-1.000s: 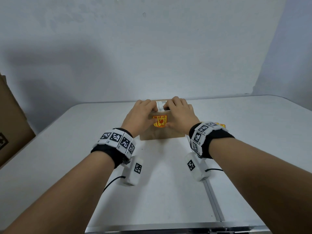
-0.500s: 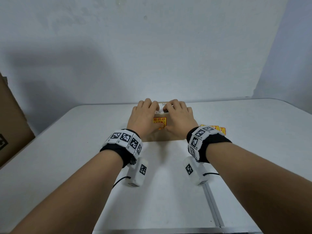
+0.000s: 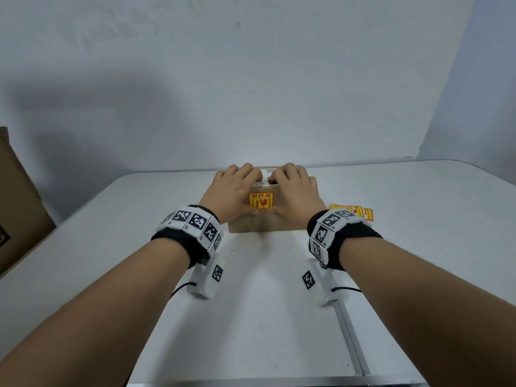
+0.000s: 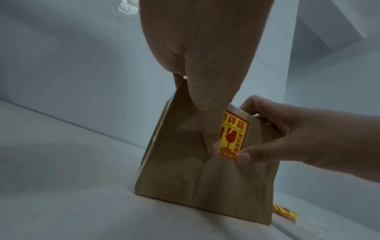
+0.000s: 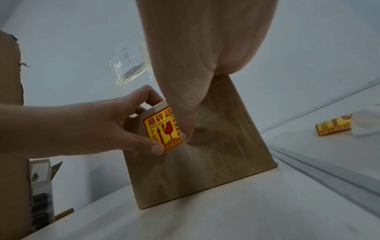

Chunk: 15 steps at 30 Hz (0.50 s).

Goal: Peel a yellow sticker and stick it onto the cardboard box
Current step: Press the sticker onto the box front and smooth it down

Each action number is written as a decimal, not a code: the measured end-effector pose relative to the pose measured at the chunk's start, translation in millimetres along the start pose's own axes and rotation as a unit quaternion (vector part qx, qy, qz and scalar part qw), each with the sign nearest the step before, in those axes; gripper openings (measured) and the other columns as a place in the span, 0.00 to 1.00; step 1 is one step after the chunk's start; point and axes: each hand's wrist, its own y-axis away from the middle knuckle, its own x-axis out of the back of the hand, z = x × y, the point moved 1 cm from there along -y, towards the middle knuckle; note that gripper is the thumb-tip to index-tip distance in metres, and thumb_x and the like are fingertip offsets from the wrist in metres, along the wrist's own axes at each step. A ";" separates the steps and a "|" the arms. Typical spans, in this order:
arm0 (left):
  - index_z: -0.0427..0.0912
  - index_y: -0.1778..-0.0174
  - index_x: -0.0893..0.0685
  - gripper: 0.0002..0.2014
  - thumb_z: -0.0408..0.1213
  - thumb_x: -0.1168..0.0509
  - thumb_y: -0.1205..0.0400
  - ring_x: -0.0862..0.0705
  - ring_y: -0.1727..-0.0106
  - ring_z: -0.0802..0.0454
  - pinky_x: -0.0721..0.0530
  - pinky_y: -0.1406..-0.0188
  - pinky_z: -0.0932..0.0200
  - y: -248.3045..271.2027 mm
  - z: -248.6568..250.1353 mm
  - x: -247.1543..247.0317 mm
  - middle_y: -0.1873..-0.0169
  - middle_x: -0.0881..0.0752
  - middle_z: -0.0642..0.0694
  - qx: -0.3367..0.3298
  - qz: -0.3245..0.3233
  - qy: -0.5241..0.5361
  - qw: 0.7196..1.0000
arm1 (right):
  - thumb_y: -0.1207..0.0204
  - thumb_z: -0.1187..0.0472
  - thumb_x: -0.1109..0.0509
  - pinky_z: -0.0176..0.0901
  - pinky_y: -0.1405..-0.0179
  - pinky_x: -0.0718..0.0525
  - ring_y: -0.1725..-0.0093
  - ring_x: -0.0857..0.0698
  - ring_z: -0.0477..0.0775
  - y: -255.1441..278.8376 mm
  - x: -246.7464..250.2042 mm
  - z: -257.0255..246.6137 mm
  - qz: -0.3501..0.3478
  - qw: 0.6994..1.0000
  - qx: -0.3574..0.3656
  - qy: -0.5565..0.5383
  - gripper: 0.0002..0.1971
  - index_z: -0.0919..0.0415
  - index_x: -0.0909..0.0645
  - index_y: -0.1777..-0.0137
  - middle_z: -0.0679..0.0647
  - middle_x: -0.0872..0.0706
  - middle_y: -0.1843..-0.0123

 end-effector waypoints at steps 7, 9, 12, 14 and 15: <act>0.50 0.40 0.24 0.24 0.50 0.27 0.30 0.23 0.44 0.50 0.23 0.47 0.53 0.2 -7.0 3.5 0.43 0.20 0.53 -0.004 -0.020 0.038 0.999 | 0.36 0.51 0.24 0.51 0.37 0.30 0.31 0.31 0.57 1.4 1.8 -0.2 -0.003 1.000 0.003 -0.008 0.29 0.52 0.28 0.35 0.52 0.27 0.34; 0.50 0.40 0.22 0.22 0.48 0.28 0.29 0.20 0.44 0.50 0.19 0.49 0.50 -0.5 -9.9 6.9 0.44 0.18 0.53 0.001 -0.032 0.056 0.998 | 0.35 0.52 0.24 0.51 0.37 0.30 0.31 0.31 0.57 1.4 2.4 0.7 -0.005 1.000 0.003 -0.013 0.28 0.52 0.27 0.35 0.52 0.27 0.34; 0.52 0.36 0.19 0.19 0.47 0.31 0.23 0.17 0.42 0.48 0.19 0.50 0.55 -1.2 -14.9 13.9 0.42 0.14 0.52 0.015 -0.037 0.084 0.996 | 0.34 0.52 0.24 0.50 0.37 0.30 0.30 0.31 0.57 1.5 3.0 2.4 -0.005 1.000 0.004 -0.024 0.27 0.51 0.26 0.35 0.51 0.26 0.34; 0.53 0.31 0.18 0.19 0.46 0.34 0.20 0.16 0.41 0.48 0.25 0.50 0.61 -0.2 -17.0 18.1 0.40 0.13 0.50 0.010 -0.044 0.094 0.995 | 0.34 0.50 0.24 0.50 0.36 0.30 0.30 0.30 0.56 1.7 4.2 2.2 0.001 0.999 -0.001 -0.036 0.25 0.51 0.25 0.36 0.50 0.25 0.35; 0.53 0.30 0.19 0.19 0.46 0.35 0.18 0.16 0.41 0.48 0.26 0.50 0.62 0.8 -17.6 19.9 0.39 0.13 0.49 0.006 -0.047 0.100 0.994 | 0.34 0.48 0.24 0.49 0.36 0.30 0.31 0.30 0.55 1.8 5.1 1.4 0.006 0.999 -0.004 -0.041 0.25 0.51 0.24 0.37 0.50 0.25 0.36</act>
